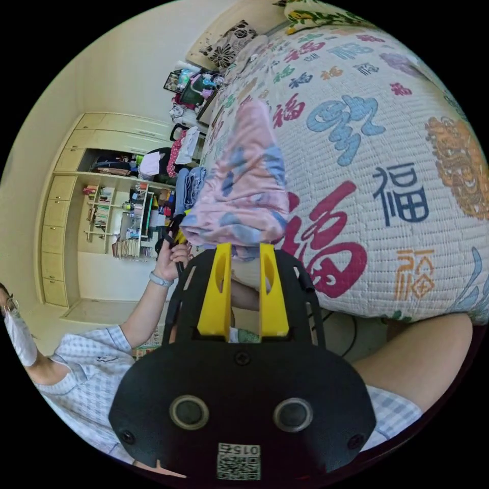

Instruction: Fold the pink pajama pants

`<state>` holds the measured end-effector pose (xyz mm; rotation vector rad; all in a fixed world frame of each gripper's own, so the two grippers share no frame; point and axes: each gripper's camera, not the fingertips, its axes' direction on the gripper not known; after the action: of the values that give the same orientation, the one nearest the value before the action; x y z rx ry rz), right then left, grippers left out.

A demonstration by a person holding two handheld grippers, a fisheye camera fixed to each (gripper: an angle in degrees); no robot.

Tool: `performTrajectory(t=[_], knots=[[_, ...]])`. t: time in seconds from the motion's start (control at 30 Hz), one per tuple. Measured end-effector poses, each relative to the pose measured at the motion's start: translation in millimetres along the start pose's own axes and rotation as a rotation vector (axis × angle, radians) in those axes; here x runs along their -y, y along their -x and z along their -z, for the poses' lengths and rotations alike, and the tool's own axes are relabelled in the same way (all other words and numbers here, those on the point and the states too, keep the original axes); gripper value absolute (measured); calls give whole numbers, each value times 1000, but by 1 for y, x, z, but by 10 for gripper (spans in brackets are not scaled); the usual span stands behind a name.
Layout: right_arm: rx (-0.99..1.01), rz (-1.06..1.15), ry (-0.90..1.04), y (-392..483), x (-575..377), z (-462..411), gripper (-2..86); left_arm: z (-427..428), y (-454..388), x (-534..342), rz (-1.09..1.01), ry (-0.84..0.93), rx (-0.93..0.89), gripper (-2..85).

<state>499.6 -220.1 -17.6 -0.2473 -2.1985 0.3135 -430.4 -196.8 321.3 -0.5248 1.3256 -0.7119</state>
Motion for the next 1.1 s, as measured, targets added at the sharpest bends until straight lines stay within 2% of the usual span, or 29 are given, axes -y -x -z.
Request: performTrajectory(t=[0.13,0.23,0.33,0.47,0.67,0.83,0.9,0.97,1.03,1.1], knots=[[-6,-83,-19,-39,-12,-12,105,1,-17,-25,-145,-14,88,106],[-23,-167,13,-60,-8,-32,122,-23,-57,-36,-372,58,322,143],[37,-224,15,-71,-8,-46,78,-58,-86,-46,-535,129,504,167],[2,-123,1,-47,-13,-37,10,-102,-97,-59,-673,193,677,162],[204,137,-118,37,3,2,0,-122,-90,-72,-629,185,671,140],[299,430,-61,156,40,-10,8,-110,-105,-106,-599,65,616,126],[248,548,16,208,47,-29,18,-115,-106,-118,-582,52,595,125],[75,712,157,260,36,-59,48,-122,-103,-123,-538,13,585,125],[-21,764,215,266,19,-70,67,-129,-100,-121,-495,23,544,123],[-75,741,182,240,1,-64,71,-140,-102,-123,-505,37,521,124]])
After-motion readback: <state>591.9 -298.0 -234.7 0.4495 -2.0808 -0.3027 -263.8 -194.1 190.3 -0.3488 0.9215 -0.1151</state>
